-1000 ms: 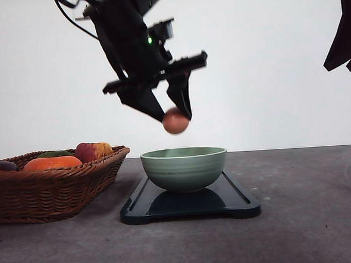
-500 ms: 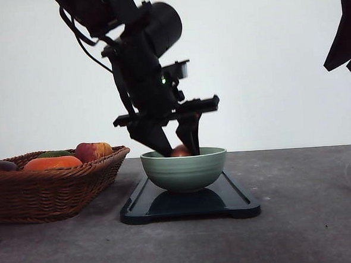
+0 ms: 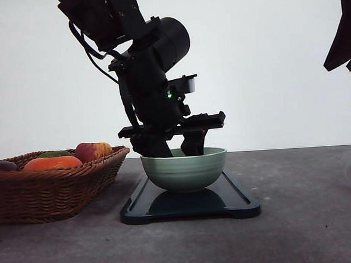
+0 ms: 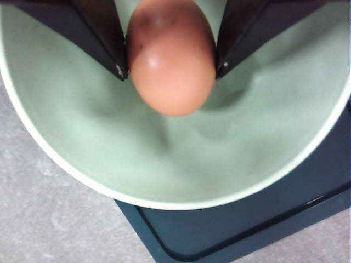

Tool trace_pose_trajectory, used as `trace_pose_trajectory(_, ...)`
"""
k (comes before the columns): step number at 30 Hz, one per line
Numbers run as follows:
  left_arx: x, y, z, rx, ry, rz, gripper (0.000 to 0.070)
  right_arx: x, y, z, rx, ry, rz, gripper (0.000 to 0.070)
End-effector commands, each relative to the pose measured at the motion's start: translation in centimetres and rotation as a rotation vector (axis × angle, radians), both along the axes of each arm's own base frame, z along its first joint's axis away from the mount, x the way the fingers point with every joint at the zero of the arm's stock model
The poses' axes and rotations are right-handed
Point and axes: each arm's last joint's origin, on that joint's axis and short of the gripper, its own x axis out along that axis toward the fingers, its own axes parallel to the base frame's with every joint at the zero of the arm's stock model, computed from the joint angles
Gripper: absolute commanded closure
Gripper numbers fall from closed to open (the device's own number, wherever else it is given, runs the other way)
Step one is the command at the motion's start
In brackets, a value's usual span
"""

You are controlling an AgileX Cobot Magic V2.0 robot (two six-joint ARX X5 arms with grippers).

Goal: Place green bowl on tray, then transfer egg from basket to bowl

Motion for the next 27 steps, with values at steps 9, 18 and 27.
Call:
trace_pose_trajectory(9, 1.1, -1.2, 4.1, 0.016, 0.011, -0.014, 0.0303, 0.1, 0.1, 0.0, -0.003, -0.005, 0.006, 0.0422)
trace_pose_trajectory(18, 1.0, 0.2, 9.1, 0.119, 0.083, -0.049, 0.0299, 0.1, 0.1, 0.0, -0.003, -0.005, 0.006, 0.0422)
trace_pose_trajectory(27, -2.3, 3.2, 10.8, 0.068, 0.098, -0.06, 0.0304, 0.1, 0.1, 0.0, -0.004, -0.005, 0.006, 0.0422)
